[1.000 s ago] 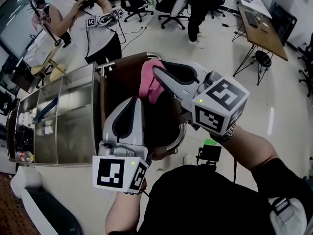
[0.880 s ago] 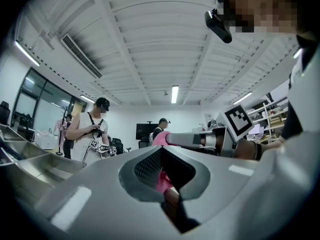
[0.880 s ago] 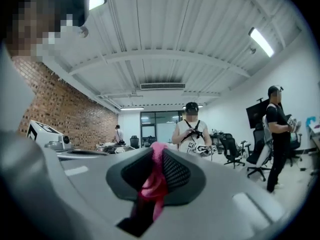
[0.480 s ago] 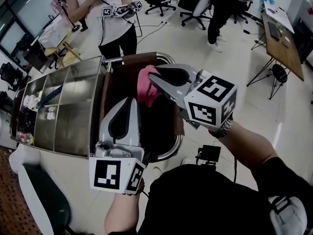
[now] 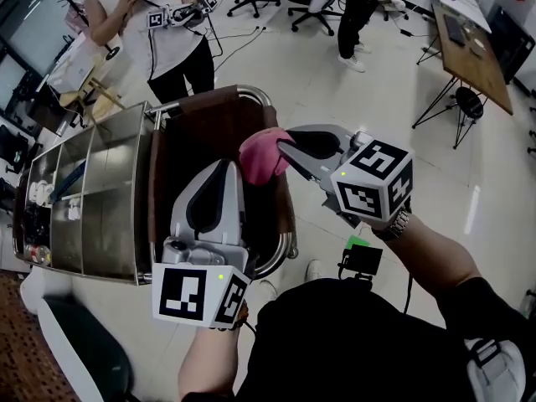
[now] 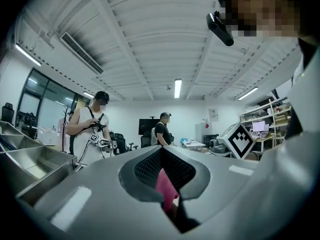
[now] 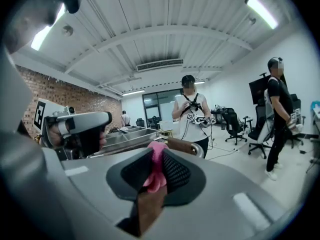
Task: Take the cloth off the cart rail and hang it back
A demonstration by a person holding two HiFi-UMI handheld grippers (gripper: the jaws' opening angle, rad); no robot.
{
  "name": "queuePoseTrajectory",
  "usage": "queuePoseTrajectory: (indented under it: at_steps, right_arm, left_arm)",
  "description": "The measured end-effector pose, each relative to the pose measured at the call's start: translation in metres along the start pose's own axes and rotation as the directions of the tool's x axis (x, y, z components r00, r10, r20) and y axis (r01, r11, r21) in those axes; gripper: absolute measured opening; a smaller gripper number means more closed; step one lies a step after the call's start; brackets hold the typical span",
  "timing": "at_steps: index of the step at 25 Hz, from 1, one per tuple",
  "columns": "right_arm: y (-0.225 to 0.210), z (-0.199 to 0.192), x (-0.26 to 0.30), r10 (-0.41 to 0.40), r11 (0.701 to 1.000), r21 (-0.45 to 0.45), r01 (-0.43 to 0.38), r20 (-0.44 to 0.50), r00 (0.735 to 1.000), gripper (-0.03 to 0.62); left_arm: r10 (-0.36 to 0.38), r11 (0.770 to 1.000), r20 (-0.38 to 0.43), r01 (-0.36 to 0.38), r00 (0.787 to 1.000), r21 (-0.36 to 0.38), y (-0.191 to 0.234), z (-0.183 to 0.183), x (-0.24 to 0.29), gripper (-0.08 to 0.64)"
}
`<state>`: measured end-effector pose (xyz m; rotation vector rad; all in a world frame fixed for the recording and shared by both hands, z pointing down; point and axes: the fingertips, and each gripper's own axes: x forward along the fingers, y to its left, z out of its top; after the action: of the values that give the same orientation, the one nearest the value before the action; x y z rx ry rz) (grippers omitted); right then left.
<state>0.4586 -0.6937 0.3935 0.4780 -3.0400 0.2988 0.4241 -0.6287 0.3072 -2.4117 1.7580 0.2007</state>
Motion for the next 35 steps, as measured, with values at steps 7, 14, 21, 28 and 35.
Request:
queuePoseTrajectory:
  at_steps: [7, 14, 21, 28, 35]
  right_arm:
    - [-0.029, -0.033, -0.020, -0.081, 0.996, 0.036, 0.083, -0.051, 0.995, 0.055]
    - [-0.057, -0.074, -0.021, -0.149, 0.985, 0.071, 0.159, -0.127, 0.981, 0.055]
    - [-0.076, -0.086, -0.021, -0.219, 0.971, 0.068, 0.230, -0.146, 0.965, 0.055]
    - [-0.074, -0.094, -0.016, -0.203, 0.973, 0.081, 0.218, -0.159, 0.966, 0.098]
    - [-0.064, -0.085, -0.018, -0.172, 0.981, 0.067, 0.182, -0.140, 0.975, 0.216]
  left_arm:
    - [-0.022, 0.999, -0.022, 0.021, 1.000, -0.025, -0.007, -0.012, 0.008, 0.003]
    - [-0.022, 0.999, -0.042, 0.020, 0.999, -0.037, -0.008, -0.024, 0.011, 0.003]
    - [-0.011, 0.999, -0.053, 0.009, 0.999, -0.036, -0.006, -0.031, 0.011, 0.003]
    - [-0.008, 0.999, -0.074, 0.005, 0.997, -0.034, -0.007, -0.037, 0.012, 0.003]
    - [-0.008, 0.999, -0.074, 0.005, 0.997, -0.033, -0.009, -0.035, 0.012, 0.003]
